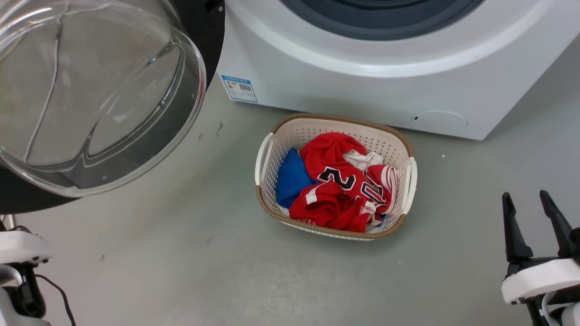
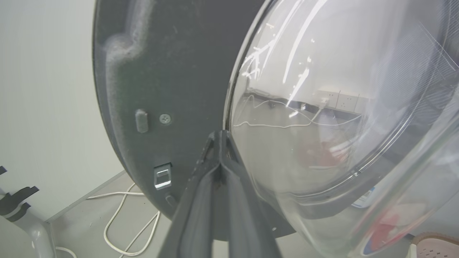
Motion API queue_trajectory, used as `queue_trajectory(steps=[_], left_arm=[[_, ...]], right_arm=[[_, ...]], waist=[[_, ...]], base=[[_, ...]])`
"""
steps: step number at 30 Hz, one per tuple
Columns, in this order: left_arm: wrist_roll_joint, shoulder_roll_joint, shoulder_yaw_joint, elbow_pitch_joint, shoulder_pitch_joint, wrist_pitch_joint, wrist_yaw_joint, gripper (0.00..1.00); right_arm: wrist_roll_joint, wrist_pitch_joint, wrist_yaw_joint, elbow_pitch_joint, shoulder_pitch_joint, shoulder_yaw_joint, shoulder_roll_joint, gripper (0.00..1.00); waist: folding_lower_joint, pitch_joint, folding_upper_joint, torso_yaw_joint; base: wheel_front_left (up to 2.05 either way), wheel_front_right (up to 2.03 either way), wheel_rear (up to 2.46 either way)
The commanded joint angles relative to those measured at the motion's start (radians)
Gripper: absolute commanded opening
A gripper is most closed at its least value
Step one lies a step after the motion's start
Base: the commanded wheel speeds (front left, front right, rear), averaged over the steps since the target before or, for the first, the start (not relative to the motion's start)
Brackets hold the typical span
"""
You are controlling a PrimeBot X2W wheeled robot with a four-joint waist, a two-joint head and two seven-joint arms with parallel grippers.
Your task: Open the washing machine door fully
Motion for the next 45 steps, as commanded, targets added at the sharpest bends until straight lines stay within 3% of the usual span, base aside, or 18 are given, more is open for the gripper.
queue_trajectory(steps=[1,7,23,29,31,35,45], left_arm=[[-0.001,-0.003,-0.001,-0.018,0.022,-0.003,-0.002,0.0],[0.005,-0.028,-0.024,-0.12,0.1,-0.003,-0.01,0.0],[0.017,-0.092,-0.196,-0.363,0.327,-0.003,-0.015,0.0],[0.018,-0.108,-0.27,-0.404,0.395,-0.003,-0.015,0.0],[0.017,-0.112,-0.297,-0.407,0.413,-0.003,-0.015,0.0],[0.011,-0.119,-0.347,-0.412,0.443,-0.002,-0.01,0.0],[0.005,-0.122,-0.45,-0.427,0.509,-0.003,0.034,0.0]], right_arm=[[-0.006,-0.002,0.0,-0.003,0.013,0.001,0.008,1.0],[-0.019,-0.002,0.0,-0.02,0.048,0.004,0.042,1.0],[-0.056,-0.002,0.0,-0.115,0.142,0.01,0.104,1.0],[-0.059,-0.002,0.0,-0.14,0.169,0.015,0.123,1.0],[-0.12,-0.003,0.0,-0.189,0.162,0.035,0.175,1.0],[-0.175,-0.002,-0.001,-0.259,0.212,0.037,0.195,1.0],[-0.115,-0.002,0.0,-0.293,0.244,0.036,0.201,1.0]], waist=[[0.0,-0.027,0.0,-0.009],[0.0,-0.091,0.0,-0.025],[0.0,-0.235,0.0,-0.091],[0.0,-0.284,0.0,-0.138],[0.0,-0.303,0.0,-0.152],[0.0,-0.325,0.0,-0.176],[0.0,-0.349,0.0,-0.212]], base=[[0.0,0.0,0.0],[0.0,0.0,0.0],[0.0,0.0,0.0],[0.0,0.0,0.0],[0.0,0.0,0.0],[0.0,0.0,0.0],[0.0,0.0,0.0]])
